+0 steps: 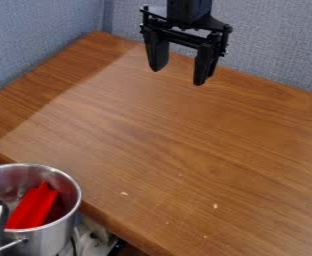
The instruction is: Move the red object from the metal pot to the table
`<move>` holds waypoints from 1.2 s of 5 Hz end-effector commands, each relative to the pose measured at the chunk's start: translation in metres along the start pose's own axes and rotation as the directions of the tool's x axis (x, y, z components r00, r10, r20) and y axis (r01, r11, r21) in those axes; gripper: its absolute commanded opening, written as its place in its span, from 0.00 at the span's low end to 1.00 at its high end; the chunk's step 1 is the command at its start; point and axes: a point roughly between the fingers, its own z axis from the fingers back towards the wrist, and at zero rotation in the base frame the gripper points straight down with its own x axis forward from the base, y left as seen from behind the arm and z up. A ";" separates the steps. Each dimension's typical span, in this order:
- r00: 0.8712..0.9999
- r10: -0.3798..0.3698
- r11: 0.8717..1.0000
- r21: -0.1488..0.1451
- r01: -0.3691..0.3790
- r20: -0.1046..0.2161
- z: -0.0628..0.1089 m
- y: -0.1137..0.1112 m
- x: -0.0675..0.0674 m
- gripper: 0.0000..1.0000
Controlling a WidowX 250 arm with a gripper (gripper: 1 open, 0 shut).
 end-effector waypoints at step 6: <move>0.997 -0.049 0.992 0.117 0.056 -0.060 -0.026 0.055 -0.134 1.00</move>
